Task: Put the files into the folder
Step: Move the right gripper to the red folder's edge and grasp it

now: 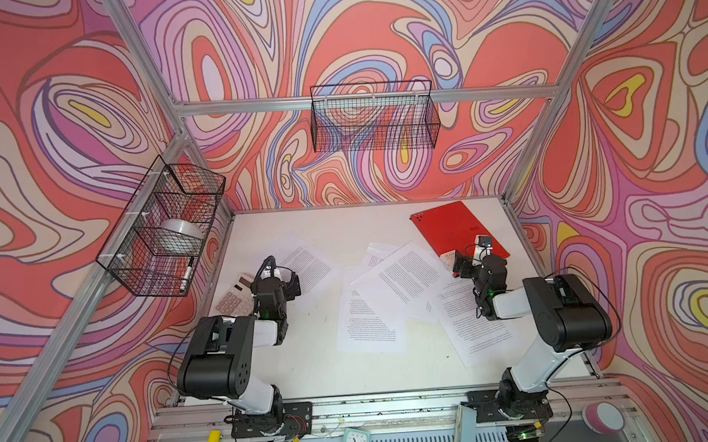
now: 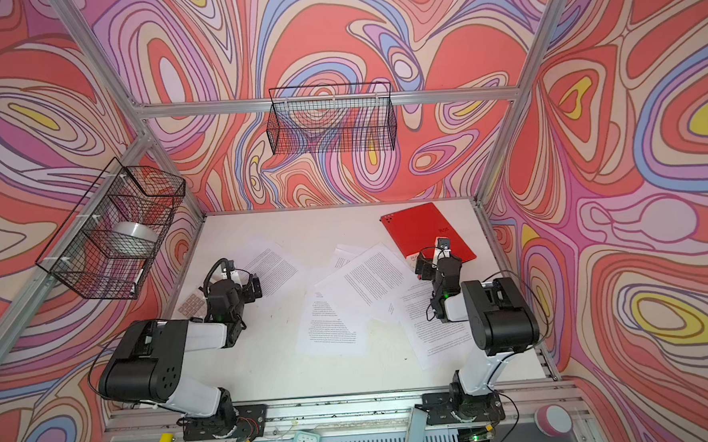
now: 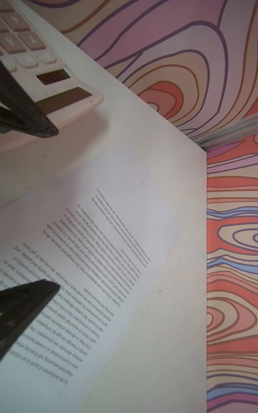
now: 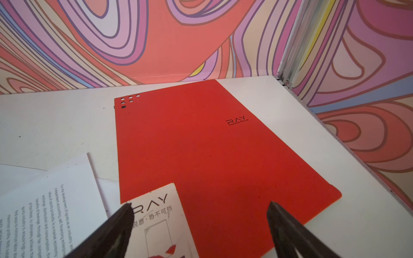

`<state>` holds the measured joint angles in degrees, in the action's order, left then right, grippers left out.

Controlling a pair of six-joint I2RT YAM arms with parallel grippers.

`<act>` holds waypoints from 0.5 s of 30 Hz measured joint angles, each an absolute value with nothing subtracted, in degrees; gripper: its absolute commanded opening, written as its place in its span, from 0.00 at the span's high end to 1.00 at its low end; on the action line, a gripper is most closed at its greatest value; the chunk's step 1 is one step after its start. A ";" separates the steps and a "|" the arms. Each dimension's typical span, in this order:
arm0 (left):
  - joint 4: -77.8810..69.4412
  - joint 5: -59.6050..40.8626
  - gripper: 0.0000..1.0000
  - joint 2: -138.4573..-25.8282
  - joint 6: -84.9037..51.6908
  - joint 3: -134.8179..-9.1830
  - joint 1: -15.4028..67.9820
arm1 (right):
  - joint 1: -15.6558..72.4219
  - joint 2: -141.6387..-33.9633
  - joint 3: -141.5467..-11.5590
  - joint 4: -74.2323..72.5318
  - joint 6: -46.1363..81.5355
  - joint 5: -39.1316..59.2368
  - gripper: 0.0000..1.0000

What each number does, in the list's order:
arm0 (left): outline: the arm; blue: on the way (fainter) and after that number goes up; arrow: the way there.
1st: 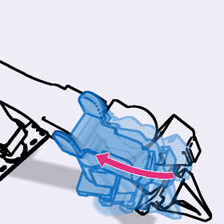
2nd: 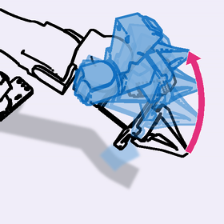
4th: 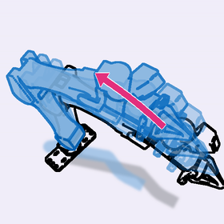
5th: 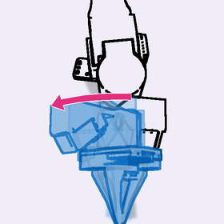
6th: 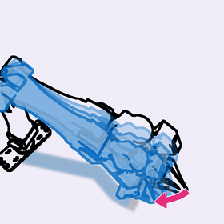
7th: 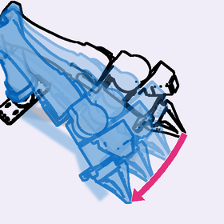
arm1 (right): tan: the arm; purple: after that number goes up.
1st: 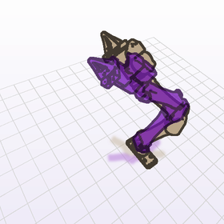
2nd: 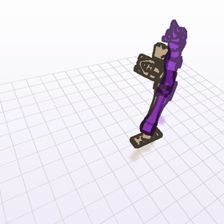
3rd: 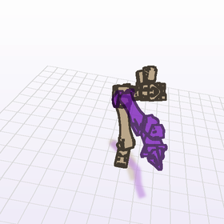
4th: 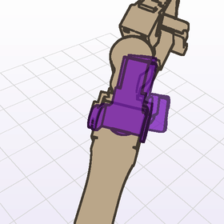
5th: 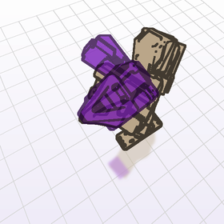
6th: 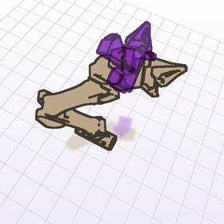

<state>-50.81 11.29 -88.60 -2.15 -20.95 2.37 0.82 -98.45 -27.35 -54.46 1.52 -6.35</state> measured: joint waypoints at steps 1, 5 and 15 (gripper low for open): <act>-50.81 11.14 0.00 -88.60 -2.15 -20.95 2.24 | 0.82 -98.45 -27.35 -54.46 1.52 -6.28 0.02; -50.78 10.63 0.00 -88.60 -2.13 -20.95 2.20 | 0.82 -98.45 -27.35 -54.48 1.50 -6.00 0.01; -50.78 10.46 0.00 -88.60 -2.13 -20.97 2.20 | 0.82 -98.45 -27.35 -54.48 1.50 -5.96 0.02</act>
